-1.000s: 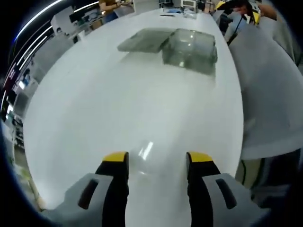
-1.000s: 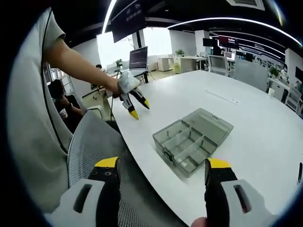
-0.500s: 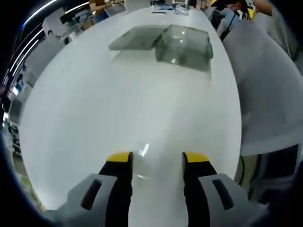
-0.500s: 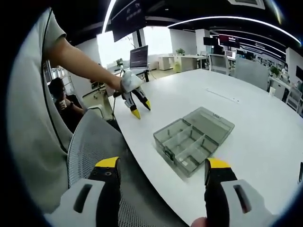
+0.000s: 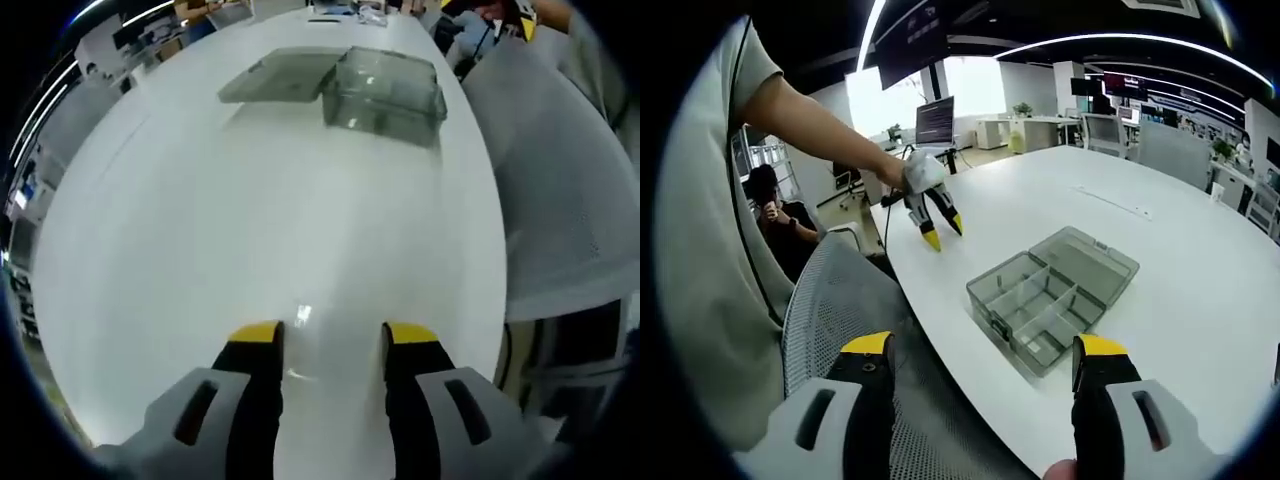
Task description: Insert the divider into the dual guide fixture by aligning both edges with the guide slots and pushing it downward to the bottom, including one-sided entry, uneven engagement, binding, and posture correction.
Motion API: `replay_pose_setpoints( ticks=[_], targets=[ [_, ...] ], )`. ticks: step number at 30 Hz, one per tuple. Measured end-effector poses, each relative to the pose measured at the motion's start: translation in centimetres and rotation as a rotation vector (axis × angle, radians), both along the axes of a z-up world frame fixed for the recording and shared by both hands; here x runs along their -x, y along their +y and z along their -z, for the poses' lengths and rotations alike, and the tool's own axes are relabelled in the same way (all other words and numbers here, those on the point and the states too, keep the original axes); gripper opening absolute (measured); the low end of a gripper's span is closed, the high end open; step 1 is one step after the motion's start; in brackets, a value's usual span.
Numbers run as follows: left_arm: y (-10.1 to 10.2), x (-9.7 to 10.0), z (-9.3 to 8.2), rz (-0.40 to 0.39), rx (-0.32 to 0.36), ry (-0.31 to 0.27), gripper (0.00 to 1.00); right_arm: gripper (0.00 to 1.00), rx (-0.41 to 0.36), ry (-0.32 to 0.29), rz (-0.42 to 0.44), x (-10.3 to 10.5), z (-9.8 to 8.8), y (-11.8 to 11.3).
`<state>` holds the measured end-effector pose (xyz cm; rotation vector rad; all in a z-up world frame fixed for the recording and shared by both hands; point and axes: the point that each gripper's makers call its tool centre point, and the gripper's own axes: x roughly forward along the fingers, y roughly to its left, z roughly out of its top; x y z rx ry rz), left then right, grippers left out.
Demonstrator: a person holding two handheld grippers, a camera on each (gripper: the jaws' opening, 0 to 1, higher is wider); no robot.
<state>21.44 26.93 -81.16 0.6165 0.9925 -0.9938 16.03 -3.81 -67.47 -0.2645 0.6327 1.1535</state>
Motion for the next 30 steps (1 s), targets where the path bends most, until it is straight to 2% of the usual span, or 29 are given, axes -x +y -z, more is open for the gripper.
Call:
replay_pose_setpoints(
  ticks=[11, 23, 30],
  targets=[
    [-0.1, 0.4, -0.5, 0.021, -0.007, 0.039, 0.36, 0.7, -0.004, 0.0, 0.003, -0.3, -0.1, 0.0],
    [-0.1, 1.0, -0.7, 0.11, -0.058, 0.037, 0.33, 0.7, -0.001, -0.003, 0.002, -0.5, -0.2, 0.0],
    [-0.1, 0.9, -0.8, 0.124, -0.073, 0.042, 0.31, 0.69, -0.001, -0.009, 0.002, -0.6, -0.4, -0.1]
  ],
)
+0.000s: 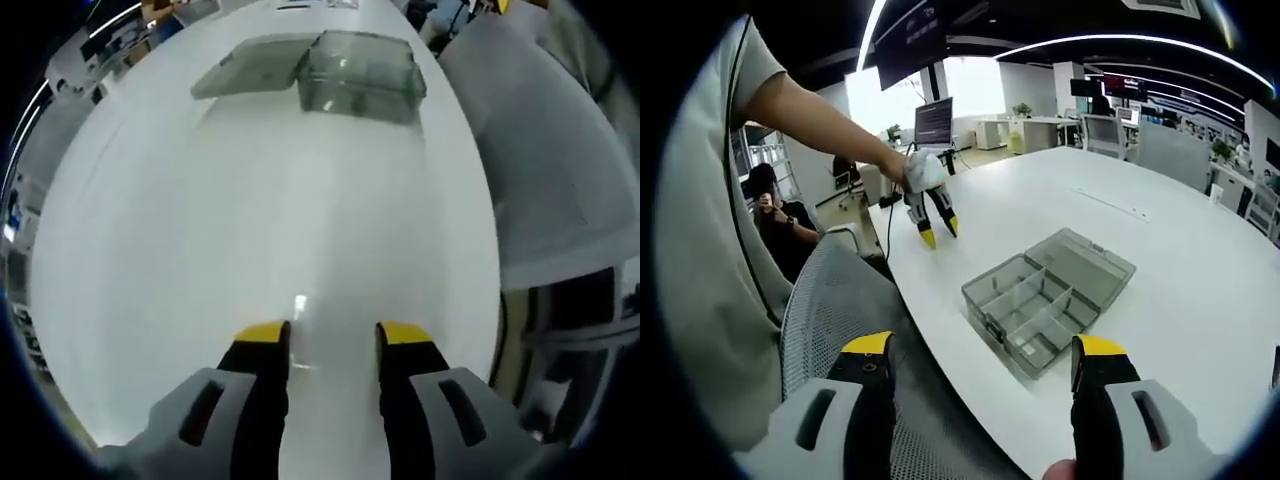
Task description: Insert the divider into the dual guide fixture by aligning both edges with the guide slots and pushing it downward to the bottom, including one-sided entry, uneven engagement, binding, and posture correction.
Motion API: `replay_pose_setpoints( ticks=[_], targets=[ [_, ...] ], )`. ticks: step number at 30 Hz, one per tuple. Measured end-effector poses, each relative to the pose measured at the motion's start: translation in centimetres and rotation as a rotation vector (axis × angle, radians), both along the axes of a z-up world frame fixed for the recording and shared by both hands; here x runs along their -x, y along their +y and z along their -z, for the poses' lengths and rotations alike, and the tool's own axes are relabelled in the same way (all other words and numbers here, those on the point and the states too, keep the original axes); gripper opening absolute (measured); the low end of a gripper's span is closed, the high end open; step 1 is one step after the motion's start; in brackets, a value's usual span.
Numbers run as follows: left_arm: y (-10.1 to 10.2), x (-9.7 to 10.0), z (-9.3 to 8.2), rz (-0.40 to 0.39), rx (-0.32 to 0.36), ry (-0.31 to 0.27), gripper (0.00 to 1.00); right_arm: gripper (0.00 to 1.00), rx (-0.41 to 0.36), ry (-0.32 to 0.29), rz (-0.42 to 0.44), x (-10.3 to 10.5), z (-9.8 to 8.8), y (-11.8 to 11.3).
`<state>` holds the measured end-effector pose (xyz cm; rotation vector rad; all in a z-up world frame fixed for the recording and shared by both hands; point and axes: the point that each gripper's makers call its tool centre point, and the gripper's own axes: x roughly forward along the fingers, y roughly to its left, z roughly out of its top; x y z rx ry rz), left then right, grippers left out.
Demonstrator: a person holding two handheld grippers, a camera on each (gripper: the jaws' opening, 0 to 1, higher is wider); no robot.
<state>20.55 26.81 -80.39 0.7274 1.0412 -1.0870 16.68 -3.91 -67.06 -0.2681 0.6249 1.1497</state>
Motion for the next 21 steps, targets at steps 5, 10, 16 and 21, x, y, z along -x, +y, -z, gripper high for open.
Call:
replay_pose_setpoints(
  ticks=[5, 10, 16, 21],
  targets=[
    [-0.05, -0.13, 0.01, 0.008, -0.006, 0.004, 0.31, 0.69, 0.002, 0.001, 0.001, 0.09, 0.07, -0.15],
    [-0.06, -0.32, 0.09, 0.014, -0.018, 0.014, 0.31, 0.69, 0.0, 0.0, 0.002, 0.12, 0.02, -0.12],
    [-0.16, -0.44, 0.11, -0.007, -0.021, 0.029, 0.3, 0.69, -0.002, -0.004, 0.003, 0.08, -0.1, -0.16],
    [0.6, -0.55, 0.28, -0.001, -0.094, 0.031, 0.0, 0.69, -0.003, -0.004, 0.005, 0.11, -0.05, -0.22]
  ],
)
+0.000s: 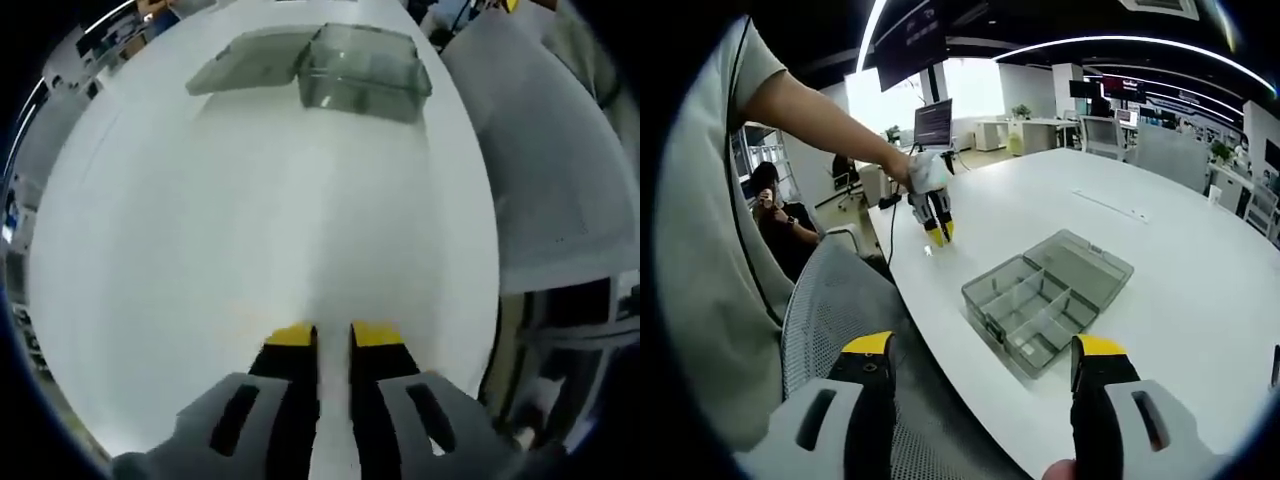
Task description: Insert the divider into the dual guide fixture by aligning both edges with the guide slots and pushing it downward to the bottom, including one-sided entry, uneven engagement, binding, and posture correction.
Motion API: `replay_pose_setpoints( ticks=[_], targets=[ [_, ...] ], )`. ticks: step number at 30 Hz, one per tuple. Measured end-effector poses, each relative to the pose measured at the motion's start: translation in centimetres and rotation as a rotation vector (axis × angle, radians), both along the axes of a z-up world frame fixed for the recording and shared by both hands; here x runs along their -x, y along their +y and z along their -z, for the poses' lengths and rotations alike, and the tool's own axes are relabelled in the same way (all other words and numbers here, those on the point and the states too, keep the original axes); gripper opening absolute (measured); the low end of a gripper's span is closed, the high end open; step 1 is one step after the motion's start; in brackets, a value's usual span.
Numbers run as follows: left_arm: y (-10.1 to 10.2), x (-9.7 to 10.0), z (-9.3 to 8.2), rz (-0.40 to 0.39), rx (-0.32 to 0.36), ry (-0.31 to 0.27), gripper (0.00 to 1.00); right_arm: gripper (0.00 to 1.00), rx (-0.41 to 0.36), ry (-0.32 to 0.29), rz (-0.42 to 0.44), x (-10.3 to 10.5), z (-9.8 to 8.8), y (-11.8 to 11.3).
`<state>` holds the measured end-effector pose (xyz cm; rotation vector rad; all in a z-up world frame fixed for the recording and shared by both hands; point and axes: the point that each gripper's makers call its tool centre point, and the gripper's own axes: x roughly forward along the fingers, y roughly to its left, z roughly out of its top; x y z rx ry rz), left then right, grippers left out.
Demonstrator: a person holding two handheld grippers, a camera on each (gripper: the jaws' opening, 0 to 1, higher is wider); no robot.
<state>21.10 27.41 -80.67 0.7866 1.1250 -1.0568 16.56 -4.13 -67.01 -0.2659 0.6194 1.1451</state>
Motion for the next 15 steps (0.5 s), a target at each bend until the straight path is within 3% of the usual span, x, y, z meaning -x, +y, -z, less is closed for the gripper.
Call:
replay_pose_setpoints(
  ticks=[1, 4, 5, 8, 15],
  targets=[
    [-0.5, 0.0, 0.0, 0.03, 0.014, -0.008, 0.0, 0.69, 0.0, 0.001, 0.0, 0.0, 0.0, 0.0],
    [-0.7, -0.1, -0.3, 0.012, 0.028, -0.004, 0.0, 0.69, -0.001, 0.003, -0.001, 0.2, 0.1, 0.0],
    [-0.4, -0.7, -0.4, 0.036, 0.013, -0.036, 0.0, 0.69, -0.003, 0.004, 0.0, 0.2, 0.1, 0.1],
    [-0.6, -1.7, -1.6, -0.022, 0.055, -0.052, 0.05, 0.69, -0.014, 0.01, 0.005, 0.2, 0.1, 0.1],
    [-0.5, -0.5, -1.5, -0.009, 0.049, -0.045, 0.09, 0.69, -0.017, 0.009, -0.001, 0.0, 0.0, 0.3]
  ],
)
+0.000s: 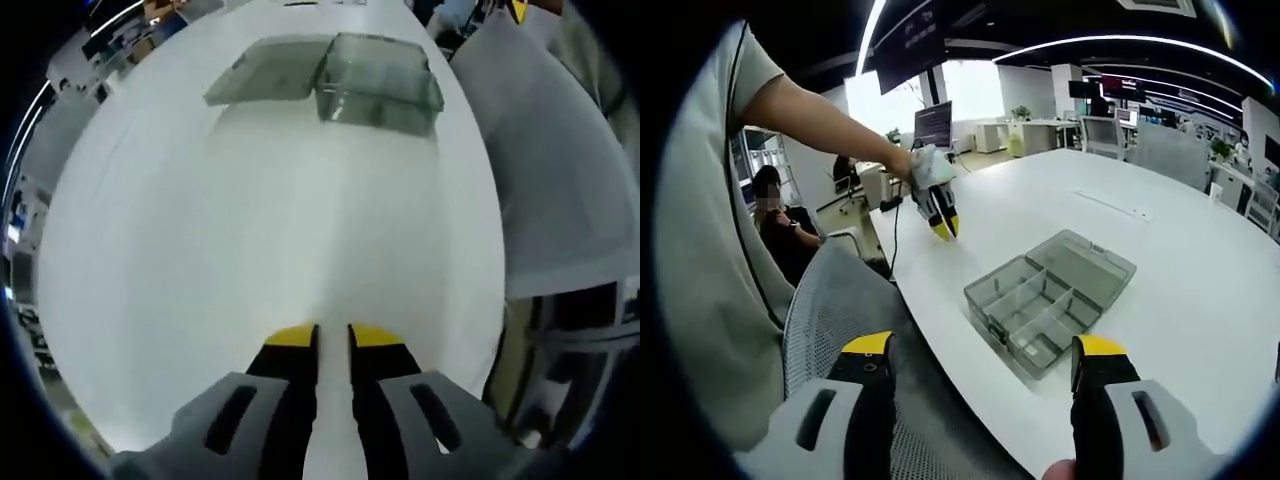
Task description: Insert the divider into the dual guide fixture by aligning both edges with the guide slots and pushing it downward to the bottom, including one-sided entry, uneven engagement, binding, and posture correction.
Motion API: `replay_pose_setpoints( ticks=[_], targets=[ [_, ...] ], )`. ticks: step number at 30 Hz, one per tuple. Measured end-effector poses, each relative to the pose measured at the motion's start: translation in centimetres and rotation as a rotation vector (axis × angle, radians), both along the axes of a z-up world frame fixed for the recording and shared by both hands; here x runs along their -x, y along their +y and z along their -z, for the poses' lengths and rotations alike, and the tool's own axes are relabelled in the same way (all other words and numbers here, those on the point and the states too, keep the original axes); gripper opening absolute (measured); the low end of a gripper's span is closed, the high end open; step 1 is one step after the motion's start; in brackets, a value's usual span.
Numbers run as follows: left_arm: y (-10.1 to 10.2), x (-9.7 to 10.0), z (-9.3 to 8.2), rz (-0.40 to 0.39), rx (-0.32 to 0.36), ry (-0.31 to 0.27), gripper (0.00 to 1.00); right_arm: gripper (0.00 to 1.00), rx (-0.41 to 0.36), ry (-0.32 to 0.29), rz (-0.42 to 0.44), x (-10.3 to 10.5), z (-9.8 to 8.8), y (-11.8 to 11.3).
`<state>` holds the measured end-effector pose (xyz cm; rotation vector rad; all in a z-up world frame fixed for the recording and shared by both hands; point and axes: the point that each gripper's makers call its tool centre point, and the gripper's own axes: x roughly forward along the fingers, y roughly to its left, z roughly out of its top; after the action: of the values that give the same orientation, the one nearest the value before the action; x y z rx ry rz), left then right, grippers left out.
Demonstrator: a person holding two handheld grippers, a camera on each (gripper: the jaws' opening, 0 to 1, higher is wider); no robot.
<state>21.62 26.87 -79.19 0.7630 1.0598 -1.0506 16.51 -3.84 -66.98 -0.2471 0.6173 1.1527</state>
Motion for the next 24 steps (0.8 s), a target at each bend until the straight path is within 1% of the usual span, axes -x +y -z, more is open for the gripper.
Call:
replay_pose_setpoints(
  ticks=[3, 6, 8, 14, 16, 19, 24],
  targets=[
    [0.0, 0.7, 0.4, 0.014, -0.01, 0.005, 0.1, 0.69, -0.004, -0.003, -0.001, -0.1, -0.1, 0.1],
    [-0.3, 1.2, 0.3, 0.002, 0.0, 0.011, 0.12, 0.69, -0.006, -0.002, -0.002, -0.1, -0.1, 0.2],
    [-0.8, 1.7, 0.2, 0.009, 0.014, 0.018, 0.12, 0.69, -0.006, -0.001, -0.003, 0.0, -0.1, 0.2],
    [-1.7, 2.8, -0.2, 0.062, 0.02, 0.022, 0.14, 0.69, -0.009, 0.0, -0.001, 0.3, 0.1, 0.0],
    [-2.1, 3.2, -0.4, 0.086, 0.034, 0.023, 0.15, 0.69, -0.011, 0.001, 0.0, 0.4, 0.0, 0.0],
    [-2.5, 4.0, -0.5, 0.136, 0.037, 0.026, 0.17, 0.69, -0.013, 0.001, 0.001, 0.5, 0.1, 0.0],
    [-2.9, 5.1, -0.8, 0.174, 0.051, 0.032, 0.2, 0.69, -0.016, 0.0, 0.0, 0.6, 0.1, 0.2]
  ],
)
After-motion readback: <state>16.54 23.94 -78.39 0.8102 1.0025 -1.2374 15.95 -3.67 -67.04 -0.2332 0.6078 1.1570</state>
